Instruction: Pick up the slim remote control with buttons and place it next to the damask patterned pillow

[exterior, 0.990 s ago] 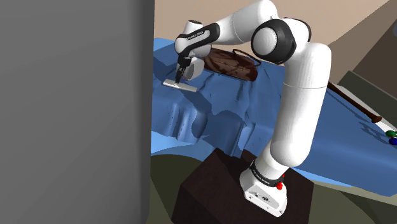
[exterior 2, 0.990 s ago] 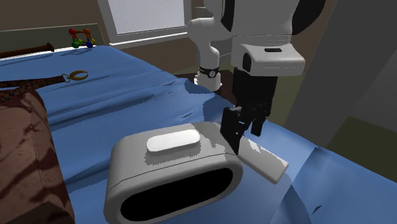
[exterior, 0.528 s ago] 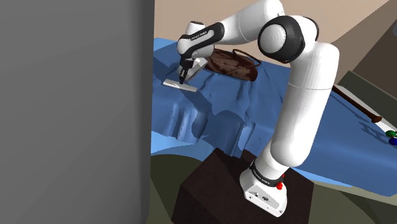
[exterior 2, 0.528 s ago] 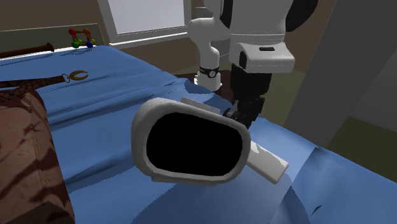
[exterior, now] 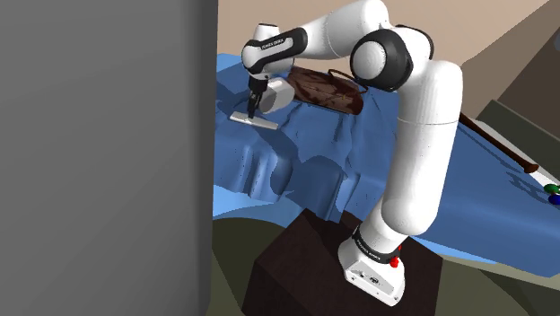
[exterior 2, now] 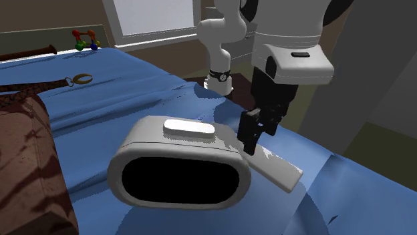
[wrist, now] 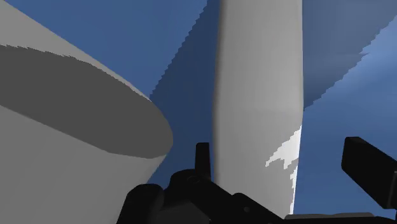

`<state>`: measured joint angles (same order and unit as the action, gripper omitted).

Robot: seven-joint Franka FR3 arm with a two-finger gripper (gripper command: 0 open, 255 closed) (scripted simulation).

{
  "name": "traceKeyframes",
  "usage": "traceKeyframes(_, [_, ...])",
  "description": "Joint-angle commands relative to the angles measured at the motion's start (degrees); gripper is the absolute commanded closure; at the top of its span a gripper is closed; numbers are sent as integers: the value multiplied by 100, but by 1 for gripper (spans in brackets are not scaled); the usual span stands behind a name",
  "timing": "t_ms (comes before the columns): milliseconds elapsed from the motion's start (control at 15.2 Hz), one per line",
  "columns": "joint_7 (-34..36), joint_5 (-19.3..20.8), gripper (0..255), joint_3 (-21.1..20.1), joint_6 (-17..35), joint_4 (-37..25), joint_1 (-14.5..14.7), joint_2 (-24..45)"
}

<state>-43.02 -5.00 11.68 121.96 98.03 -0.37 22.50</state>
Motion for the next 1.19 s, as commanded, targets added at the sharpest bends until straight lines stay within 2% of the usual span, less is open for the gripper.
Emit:
traceKeyframes(0, [44,7,0,-4,-187,-325,-9,274])
traceKeyframes(462, [10,-47,0,-37,219,-142,-33,501])
traceKeyframes(924, [12,-44,0,-42,219,-142,-37,500])
traceKeyframes(990, [7,-47,255,-43,213,-165,-43,518])
traceKeyframes(1122, [-3,-52,255,-43,219,-182,-52,541])
